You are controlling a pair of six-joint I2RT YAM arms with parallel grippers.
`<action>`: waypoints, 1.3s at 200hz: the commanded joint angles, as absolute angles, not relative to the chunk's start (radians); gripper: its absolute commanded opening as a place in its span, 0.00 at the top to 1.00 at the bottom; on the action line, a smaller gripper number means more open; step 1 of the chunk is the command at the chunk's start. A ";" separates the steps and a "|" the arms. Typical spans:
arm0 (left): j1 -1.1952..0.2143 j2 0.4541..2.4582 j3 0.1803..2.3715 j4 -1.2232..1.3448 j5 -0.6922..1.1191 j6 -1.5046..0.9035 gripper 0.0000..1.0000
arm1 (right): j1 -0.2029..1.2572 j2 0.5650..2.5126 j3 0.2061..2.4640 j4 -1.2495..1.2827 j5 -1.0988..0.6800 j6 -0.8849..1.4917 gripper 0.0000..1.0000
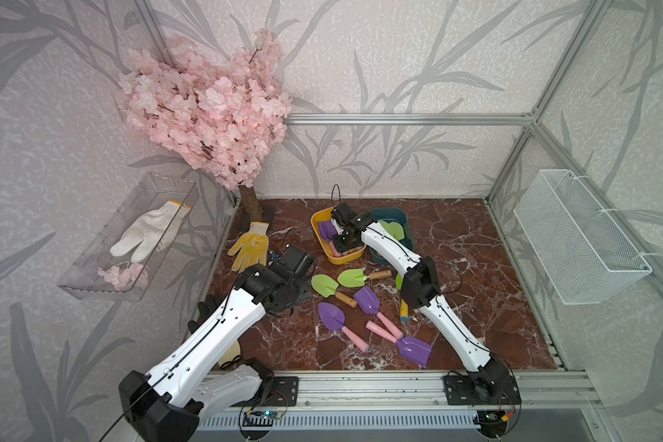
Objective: Sort the small shovels by color and place them into the storage box
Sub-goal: Place the shovel in the storage box.
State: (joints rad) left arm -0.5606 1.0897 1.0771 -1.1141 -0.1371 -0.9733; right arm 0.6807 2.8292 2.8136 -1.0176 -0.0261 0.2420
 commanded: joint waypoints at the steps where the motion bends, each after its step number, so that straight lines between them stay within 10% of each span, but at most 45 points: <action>1: -0.556 1.079 1.070 -1.125 -0.146 -0.983 0.44 | 0.675 2.827 2.839 -1.010 -0.016 0.245 0.68; 143: -0.558 1.072 1.125 -1.168 -0.154 -0.989 0.44 | 0.670 2.664 2.844 -0.976 0.007 0.211 0.58; 260: -0.642 1.062 1.156 -1.312 -0.212 -1.106 0.44 | 0.666 2.166 2.581 -1.077 0.100 0.212 0.58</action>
